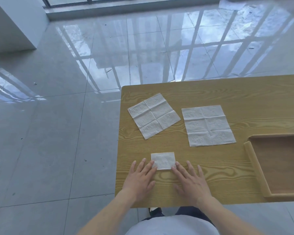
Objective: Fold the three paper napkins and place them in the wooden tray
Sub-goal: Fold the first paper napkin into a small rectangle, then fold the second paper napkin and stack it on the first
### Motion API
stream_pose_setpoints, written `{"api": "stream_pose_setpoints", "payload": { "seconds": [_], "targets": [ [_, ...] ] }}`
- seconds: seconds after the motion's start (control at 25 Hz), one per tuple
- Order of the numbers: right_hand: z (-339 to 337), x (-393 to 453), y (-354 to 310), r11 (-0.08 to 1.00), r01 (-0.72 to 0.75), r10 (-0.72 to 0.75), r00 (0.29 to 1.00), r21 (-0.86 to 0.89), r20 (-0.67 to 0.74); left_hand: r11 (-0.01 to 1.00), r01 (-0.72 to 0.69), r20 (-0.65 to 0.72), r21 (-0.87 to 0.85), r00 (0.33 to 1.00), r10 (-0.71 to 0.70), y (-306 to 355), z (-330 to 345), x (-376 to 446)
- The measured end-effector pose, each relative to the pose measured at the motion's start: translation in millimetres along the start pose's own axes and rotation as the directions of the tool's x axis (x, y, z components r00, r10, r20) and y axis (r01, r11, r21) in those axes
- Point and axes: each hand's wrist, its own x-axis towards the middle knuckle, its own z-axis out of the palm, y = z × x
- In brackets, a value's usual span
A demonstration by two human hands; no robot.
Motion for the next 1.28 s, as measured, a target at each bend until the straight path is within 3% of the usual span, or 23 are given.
{"api": "stream_pose_setpoints", "payload": {
  "seconds": [0.12,0.28,0.6,0.8,1.28],
  "targets": [
    [-3,3,4,0.999,0.025,-0.026,0.999,0.025,0.024,1.0,0.006,-0.022,-0.022,1.0,-0.007,6,-7,4],
    [-6,-1,26,0.993,0.046,-0.045,0.999,0.104,-0.017,0.991,0.041,-0.151,-0.125,0.987,-0.06,28,-15,11],
    [-44,-2,153,0.992,-0.065,0.08,0.987,0.105,-0.142,0.98,0.081,-0.184,-0.18,0.976,-0.115,91,-54,87],
    [-74,18,220,0.992,-0.116,0.121,0.987,0.051,-0.108,0.978,0.155,-0.196,-0.138,0.964,-0.181,122,-83,139],
    [-90,49,251,0.997,0.03,-0.04,0.985,-0.064,-0.166,0.963,0.257,-0.162,-0.087,0.95,-0.268,162,-103,190]
  ]
}}
